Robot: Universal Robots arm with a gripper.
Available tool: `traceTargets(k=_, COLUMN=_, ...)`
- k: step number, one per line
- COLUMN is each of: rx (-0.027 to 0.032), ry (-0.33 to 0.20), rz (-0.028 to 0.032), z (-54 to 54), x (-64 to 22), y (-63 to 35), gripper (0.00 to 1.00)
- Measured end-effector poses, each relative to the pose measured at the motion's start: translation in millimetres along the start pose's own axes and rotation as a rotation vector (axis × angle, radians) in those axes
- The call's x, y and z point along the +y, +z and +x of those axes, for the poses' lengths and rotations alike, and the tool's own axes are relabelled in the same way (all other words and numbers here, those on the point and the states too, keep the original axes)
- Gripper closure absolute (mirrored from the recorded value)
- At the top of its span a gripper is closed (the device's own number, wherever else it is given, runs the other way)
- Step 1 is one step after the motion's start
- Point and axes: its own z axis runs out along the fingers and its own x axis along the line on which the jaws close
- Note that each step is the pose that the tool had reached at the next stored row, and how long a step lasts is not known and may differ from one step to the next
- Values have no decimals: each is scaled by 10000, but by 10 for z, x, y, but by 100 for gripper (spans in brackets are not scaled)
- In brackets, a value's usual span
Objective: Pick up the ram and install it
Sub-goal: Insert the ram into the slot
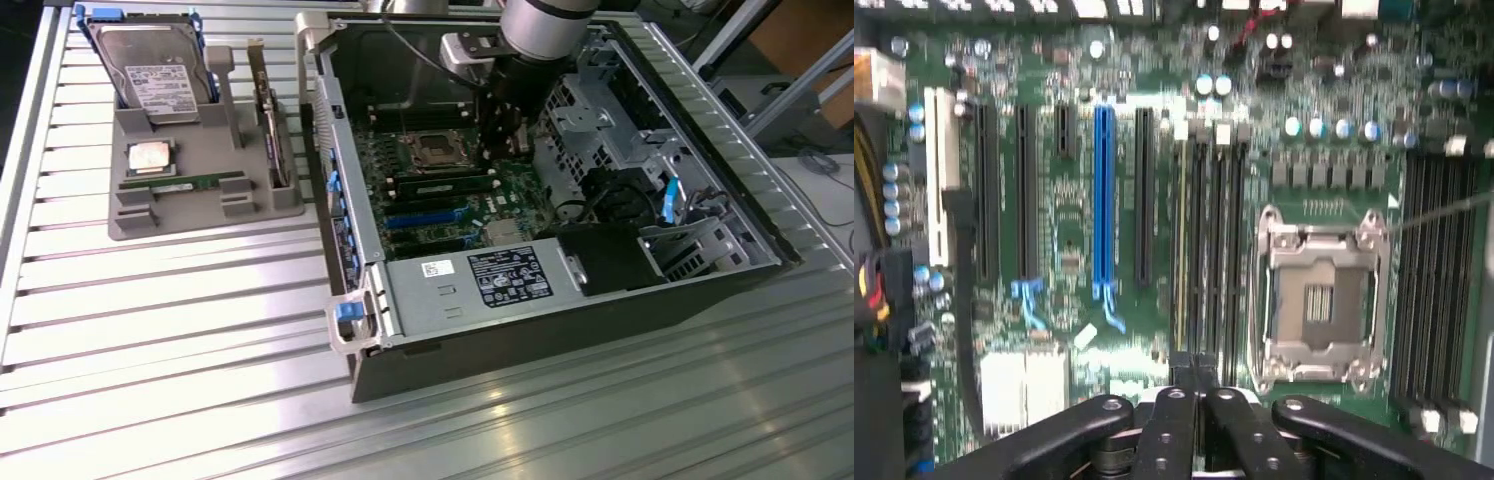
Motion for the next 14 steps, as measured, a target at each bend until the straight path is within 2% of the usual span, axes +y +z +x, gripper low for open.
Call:
traceTargets(k=2, rx=0, ry=0, rz=-45, z=2, x=-99, y=1, gripper=89)
traceTargets(k=4, rx=0, ry=1, rz=-135, z=5, x=-323, y=2, gripper=89)
traceTargets(k=9, rx=-1, ry=1, rz=-139, z=5, x=-424, y=-167, gripper=89)
traceTargets(k=12, rx=-2, ry=1, rz=-144, z=6, x=-521, y=-218, gripper=89)
traceTargets(k=14, rx=-2, ry=1, rz=-144, z=6, x=-542, y=-247, gripper=89)
